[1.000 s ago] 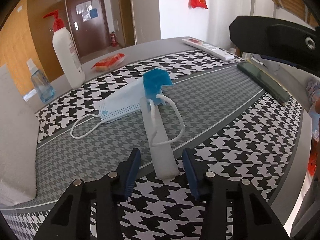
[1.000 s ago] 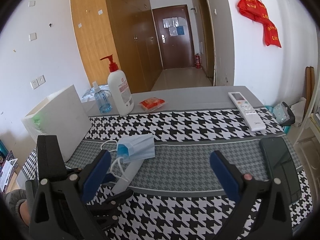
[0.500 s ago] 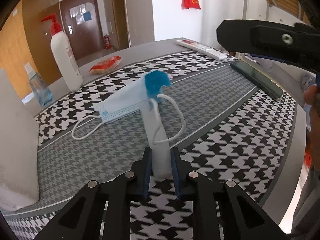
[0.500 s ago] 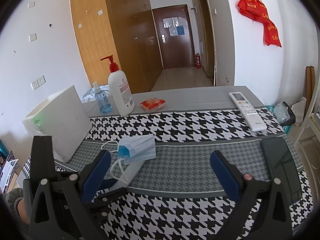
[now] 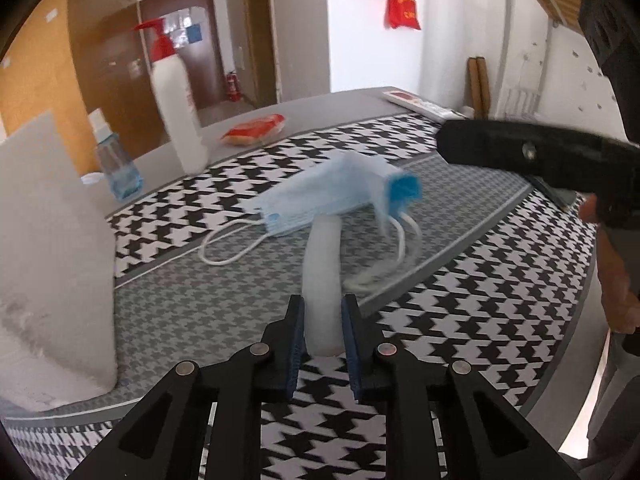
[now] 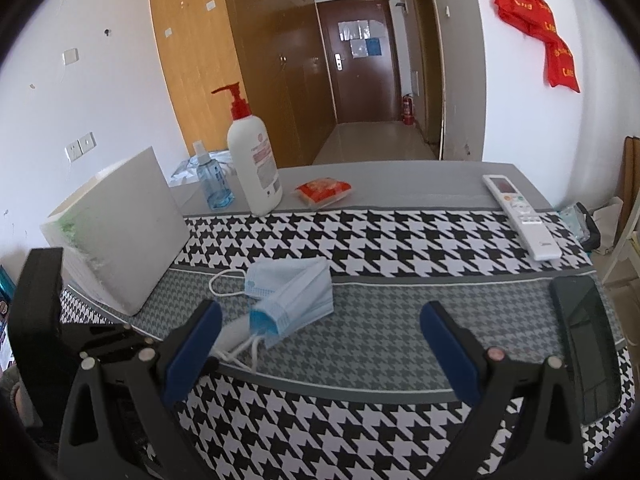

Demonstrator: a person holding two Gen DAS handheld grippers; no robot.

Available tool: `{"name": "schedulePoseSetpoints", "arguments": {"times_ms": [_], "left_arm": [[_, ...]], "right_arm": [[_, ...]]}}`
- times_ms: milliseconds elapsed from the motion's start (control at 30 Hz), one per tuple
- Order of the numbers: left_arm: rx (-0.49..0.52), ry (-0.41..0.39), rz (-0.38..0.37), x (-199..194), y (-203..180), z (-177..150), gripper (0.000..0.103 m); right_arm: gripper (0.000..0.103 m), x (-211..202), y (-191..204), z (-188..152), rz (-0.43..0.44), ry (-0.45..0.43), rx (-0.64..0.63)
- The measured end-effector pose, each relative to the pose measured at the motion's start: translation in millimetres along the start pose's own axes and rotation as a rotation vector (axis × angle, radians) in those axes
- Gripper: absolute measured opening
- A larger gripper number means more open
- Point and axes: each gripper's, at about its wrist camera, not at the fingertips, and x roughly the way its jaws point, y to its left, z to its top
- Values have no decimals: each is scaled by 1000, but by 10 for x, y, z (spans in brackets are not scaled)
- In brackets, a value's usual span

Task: Organize soft objects
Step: 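Lift the strip with the left tool while the right tool grasps the blue mask edge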

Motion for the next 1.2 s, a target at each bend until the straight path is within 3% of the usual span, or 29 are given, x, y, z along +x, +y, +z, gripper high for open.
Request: {"name": "schedulePoseSetpoints", "arguments": {"times_ms": [400,800,1033,1200], "left_arm": [[-50,-30,34,-102,182,-19,20],[-76,-34,36,-131,269,-50,20],[-82,-38,32,-138,305,-72,20],[-83,-19,29,-96,314,-98,20]], "right_arm": [[100,206,135,24,16,54,-32],[83,448,197,-7,2,125,-45],[64,544,211,-19,-16,160,-48],[60,581,228,-29,-20,173,-53]]}}
